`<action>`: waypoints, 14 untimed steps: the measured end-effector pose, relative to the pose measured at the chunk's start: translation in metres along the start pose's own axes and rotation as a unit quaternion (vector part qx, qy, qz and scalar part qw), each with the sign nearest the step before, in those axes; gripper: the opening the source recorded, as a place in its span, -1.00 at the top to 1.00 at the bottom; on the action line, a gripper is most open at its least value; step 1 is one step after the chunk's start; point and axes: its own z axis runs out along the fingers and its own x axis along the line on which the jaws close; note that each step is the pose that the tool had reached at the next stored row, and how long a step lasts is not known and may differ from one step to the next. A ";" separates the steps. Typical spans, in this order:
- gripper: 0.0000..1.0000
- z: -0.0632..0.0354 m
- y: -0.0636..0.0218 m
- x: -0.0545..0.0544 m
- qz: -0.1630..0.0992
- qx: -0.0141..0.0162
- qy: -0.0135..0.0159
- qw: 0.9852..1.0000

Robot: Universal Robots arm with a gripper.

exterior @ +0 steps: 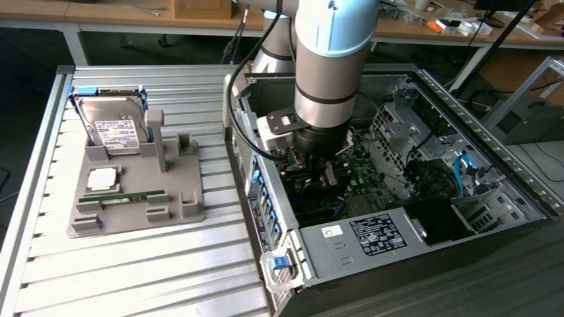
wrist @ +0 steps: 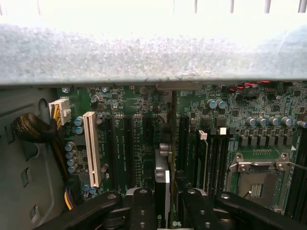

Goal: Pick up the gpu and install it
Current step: 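Insert the gpu into the slot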

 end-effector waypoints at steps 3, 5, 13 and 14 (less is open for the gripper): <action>0.47 0.0004 0.0001 0.000 0.000 0.000 0.000 1.000; 0.47 0.0007 0.0001 0.000 0.000 0.000 0.000 1.000; 0.20 0.0008 0.0001 0.000 0.000 0.000 0.000 1.000; 0.20 0.0008 0.0001 0.000 0.000 0.000 0.000 1.000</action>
